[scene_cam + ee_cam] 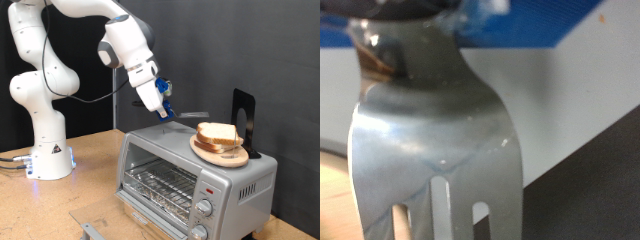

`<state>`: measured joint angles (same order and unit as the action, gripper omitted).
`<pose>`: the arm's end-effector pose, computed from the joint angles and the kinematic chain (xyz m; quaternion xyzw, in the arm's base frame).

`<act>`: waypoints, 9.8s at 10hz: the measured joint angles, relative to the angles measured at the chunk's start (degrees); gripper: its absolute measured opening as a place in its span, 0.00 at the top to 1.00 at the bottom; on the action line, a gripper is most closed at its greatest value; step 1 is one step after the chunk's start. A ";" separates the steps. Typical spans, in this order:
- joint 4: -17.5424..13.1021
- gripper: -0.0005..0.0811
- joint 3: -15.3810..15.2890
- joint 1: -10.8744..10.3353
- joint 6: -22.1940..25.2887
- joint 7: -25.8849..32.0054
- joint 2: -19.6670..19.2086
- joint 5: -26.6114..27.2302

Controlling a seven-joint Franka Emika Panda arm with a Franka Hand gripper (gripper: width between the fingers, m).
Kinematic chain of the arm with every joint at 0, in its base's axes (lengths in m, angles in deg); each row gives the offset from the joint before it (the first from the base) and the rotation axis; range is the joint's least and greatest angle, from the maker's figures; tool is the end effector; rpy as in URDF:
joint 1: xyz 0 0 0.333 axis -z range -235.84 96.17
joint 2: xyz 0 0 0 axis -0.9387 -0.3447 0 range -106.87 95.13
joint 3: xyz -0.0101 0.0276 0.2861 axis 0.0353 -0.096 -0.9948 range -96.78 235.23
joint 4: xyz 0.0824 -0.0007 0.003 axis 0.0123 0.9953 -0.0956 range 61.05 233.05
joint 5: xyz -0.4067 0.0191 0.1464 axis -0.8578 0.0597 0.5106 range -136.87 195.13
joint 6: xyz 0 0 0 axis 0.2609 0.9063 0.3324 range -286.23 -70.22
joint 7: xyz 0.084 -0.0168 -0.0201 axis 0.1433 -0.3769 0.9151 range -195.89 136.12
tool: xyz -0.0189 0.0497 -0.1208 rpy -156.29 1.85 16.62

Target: Make a piece of toast with the oven

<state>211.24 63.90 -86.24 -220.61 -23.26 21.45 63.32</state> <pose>0.4319 0.1626 0.3474 -0.9657 -0.0171 -0.1666 0.1987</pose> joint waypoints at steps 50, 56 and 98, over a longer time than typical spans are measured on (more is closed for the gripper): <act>-26.31 0.50 0.42 14.30 28.89 -2.28 -16.19 -21.32; -32.02 0.50 0.58 14.65 28.43 -2.94 -22.79 -21.83; -7.48 0.50 2.65 14.66 5.07 15.49 -5.88 4.16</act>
<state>203.77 66.55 -71.58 -215.54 -7.77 15.56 67.48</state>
